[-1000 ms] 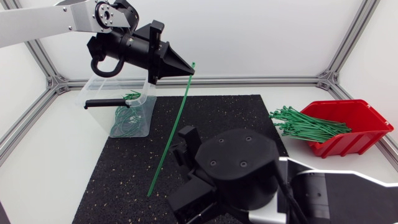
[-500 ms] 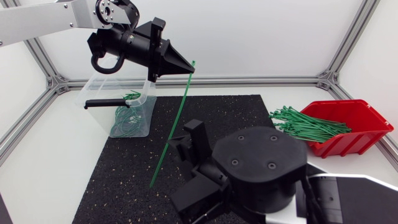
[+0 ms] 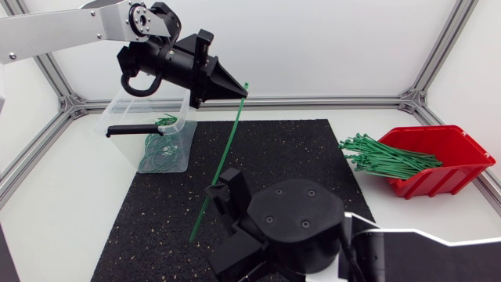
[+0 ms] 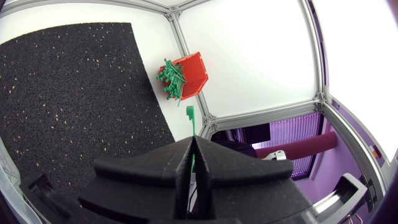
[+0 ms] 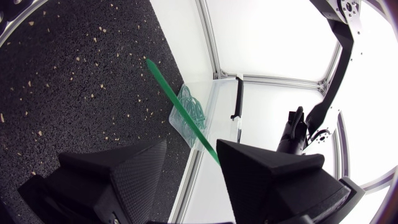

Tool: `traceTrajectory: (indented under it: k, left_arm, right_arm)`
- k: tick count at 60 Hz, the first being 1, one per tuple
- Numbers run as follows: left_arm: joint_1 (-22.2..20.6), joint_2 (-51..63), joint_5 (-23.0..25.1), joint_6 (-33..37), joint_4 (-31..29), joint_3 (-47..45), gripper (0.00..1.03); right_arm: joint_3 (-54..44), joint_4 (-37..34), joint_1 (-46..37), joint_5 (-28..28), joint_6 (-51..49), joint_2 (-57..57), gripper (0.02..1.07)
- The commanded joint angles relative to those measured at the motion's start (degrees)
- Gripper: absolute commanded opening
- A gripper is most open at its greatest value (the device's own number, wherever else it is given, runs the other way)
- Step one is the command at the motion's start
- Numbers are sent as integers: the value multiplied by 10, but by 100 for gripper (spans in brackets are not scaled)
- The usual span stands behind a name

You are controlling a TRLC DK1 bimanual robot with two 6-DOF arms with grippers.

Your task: Take a green cable tie from the red box, thread the tail through the head to close it, then place it in the transparent bin on the left.

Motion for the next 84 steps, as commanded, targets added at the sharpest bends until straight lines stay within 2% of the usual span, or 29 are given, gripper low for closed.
traceTrajectory:
  k: [1, 31, 36, 41, 52, 59, 66, 84]
  left_arm:
    - [-1, 14, 0, 9, -10, 18, 3]
    - [1, 21, -1, 10, -11, 25, 3]
    - [2, 25, -1, 10, -11, 27, 3]
    - [2, 25, -1, 11, -12, 27, 3]
    - [1, 25, -1, 12, -13, 27, 3]
    - [5, 26, -2, 15, -13, 25, 3]
    - [5, 25, -2, 18, -17, 26, 3]
    - [6, 26, -3, 24, -21, 26, 3]
  right_arm:
    - [-7, 13, 8, -4, -17, 15, 63]
    - [-1, 57, 29, -9, -27, 58, 52]
    - [0, 59, 35, -10, -29, 59, 44]
    - [0, 62, 37, -10, -30, 60, 42]
    - [7, 64, 36, -9, -40, 64, 25]
    - [8, 66, 36, -9, -44, 55, 24]
    - [8, 67, 36, -9, -48, 51, 16]
    - [11, 68, 34, -8, -52, 39, 14]
